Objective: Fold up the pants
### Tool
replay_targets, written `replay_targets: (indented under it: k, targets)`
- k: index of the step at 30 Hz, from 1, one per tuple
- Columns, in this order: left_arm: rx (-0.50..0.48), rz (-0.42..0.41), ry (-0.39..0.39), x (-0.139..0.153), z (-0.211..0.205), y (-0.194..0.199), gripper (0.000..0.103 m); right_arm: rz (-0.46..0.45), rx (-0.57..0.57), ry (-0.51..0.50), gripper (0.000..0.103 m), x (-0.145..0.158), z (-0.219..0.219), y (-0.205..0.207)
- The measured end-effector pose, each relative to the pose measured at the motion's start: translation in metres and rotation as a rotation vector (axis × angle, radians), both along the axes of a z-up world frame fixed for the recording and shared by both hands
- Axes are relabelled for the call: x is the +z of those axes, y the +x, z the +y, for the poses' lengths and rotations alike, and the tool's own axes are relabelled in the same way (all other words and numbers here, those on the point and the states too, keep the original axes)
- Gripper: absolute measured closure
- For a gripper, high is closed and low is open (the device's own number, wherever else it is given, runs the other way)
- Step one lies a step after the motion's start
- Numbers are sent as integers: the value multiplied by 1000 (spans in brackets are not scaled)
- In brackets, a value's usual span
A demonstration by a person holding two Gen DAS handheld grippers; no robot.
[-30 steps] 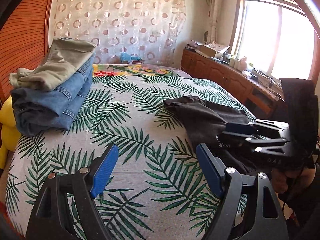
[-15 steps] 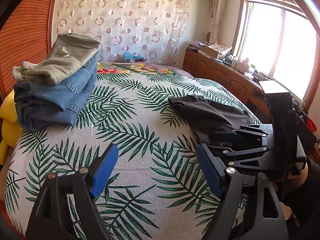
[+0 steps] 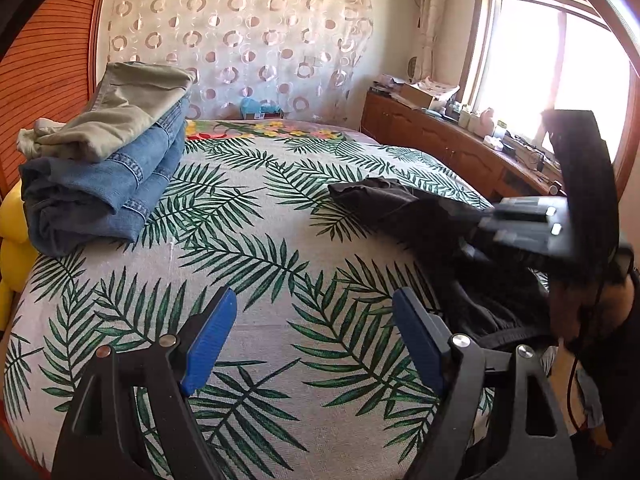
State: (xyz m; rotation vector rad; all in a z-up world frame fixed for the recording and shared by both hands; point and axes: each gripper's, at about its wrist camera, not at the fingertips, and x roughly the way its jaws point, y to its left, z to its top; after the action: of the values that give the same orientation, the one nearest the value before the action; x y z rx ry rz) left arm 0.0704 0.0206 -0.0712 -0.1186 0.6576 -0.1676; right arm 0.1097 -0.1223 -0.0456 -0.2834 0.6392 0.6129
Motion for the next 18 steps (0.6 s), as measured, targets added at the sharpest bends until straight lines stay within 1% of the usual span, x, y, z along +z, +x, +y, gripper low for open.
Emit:
replay_targets:
  k: [4,9,13,18]
  targets:
    - [-13,4,6,-2,-5,0,22,-19,-59,40,95,16,-30,8]
    - [-25,10,9,-4,-11,0,22,-37,-134,50,95,27,-67,20]
    - [-34,13,15,-5,-15,0,22,-39,-194,23,95,25,-87,33]
    - [-37,15,18,-5,-17,0,22,9,-260,42,95,14,-103,52]
